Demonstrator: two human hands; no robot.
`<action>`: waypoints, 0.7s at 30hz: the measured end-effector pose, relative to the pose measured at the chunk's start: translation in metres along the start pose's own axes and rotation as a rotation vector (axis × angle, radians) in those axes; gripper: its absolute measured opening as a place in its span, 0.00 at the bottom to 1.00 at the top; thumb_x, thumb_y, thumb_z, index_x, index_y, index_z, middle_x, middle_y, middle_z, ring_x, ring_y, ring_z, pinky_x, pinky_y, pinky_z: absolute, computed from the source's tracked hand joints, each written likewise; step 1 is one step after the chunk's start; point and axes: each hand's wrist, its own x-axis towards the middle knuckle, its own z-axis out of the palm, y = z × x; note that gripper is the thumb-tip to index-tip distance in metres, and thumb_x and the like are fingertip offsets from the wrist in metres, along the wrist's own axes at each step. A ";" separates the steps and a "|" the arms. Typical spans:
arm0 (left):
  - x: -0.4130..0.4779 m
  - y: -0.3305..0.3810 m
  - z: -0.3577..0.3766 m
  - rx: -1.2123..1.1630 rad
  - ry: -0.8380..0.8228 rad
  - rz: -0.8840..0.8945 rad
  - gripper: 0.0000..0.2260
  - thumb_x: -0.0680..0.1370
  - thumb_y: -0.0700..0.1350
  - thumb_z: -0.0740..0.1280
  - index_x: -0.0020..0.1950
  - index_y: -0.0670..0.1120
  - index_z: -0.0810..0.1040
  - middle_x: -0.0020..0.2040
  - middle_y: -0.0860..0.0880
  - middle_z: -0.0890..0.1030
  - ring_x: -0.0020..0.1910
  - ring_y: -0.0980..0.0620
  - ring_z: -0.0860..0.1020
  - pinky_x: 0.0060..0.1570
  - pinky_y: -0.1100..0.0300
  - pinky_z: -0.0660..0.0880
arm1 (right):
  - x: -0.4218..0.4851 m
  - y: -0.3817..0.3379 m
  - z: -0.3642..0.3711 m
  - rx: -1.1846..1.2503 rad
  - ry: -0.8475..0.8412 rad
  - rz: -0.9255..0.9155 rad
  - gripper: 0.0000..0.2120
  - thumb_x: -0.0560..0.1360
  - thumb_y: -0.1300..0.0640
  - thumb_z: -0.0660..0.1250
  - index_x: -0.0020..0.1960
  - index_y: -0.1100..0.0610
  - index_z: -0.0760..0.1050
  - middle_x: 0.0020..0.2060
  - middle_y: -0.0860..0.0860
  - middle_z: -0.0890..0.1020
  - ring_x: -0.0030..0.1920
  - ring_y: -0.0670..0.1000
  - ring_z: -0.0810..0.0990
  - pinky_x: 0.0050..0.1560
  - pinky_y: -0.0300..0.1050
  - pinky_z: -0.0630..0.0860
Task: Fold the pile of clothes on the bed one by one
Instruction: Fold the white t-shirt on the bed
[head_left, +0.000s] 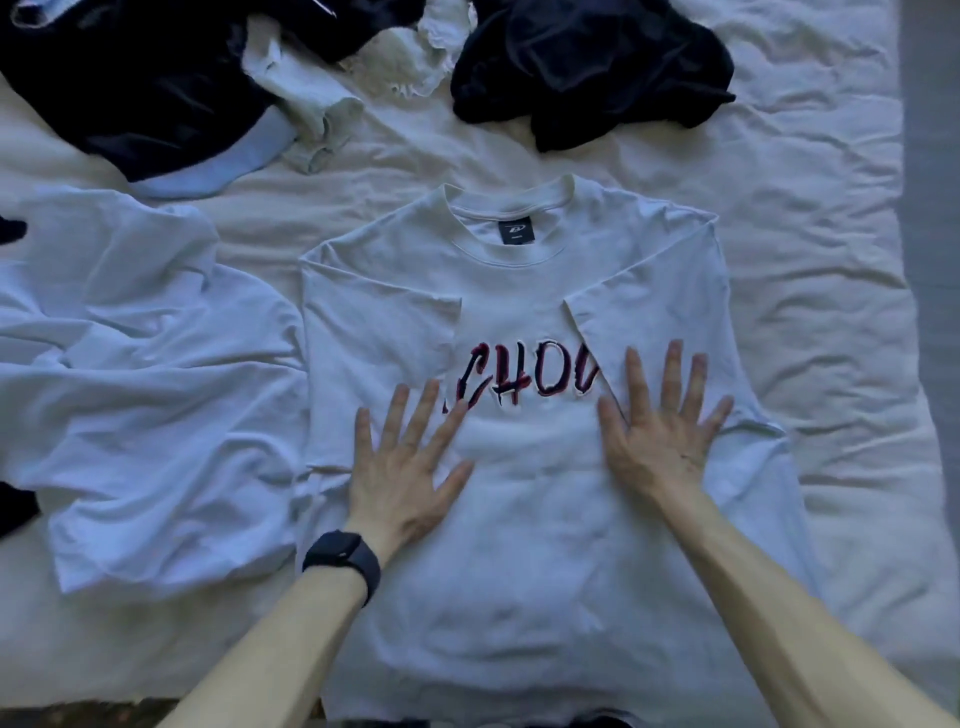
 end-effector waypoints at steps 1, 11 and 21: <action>0.003 0.001 0.005 0.010 -0.049 -0.032 0.30 0.80 0.69 0.41 0.79 0.64 0.36 0.80 0.55 0.33 0.80 0.47 0.34 0.73 0.36 0.33 | 0.003 0.009 0.006 -0.021 -0.111 0.017 0.33 0.79 0.31 0.43 0.82 0.38 0.43 0.82 0.48 0.38 0.81 0.55 0.35 0.75 0.72 0.38; -0.108 0.051 0.011 -0.400 0.400 -0.618 0.28 0.77 0.53 0.65 0.76 0.51 0.64 0.77 0.44 0.61 0.74 0.39 0.63 0.68 0.36 0.62 | -0.081 0.071 -0.024 0.321 -0.023 0.026 0.38 0.75 0.31 0.55 0.79 0.49 0.62 0.80 0.55 0.59 0.80 0.56 0.54 0.76 0.66 0.50; -0.241 0.037 0.058 -1.005 -0.079 -1.173 0.23 0.76 0.50 0.74 0.67 0.44 0.73 0.63 0.43 0.79 0.59 0.41 0.77 0.56 0.49 0.72 | -0.206 0.198 -0.016 0.571 0.062 0.432 0.38 0.65 0.34 0.67 0.64 0.61 0.73 0.56 0.62 0.79 0.59 0.63 0.75 0.61 0.58 0.70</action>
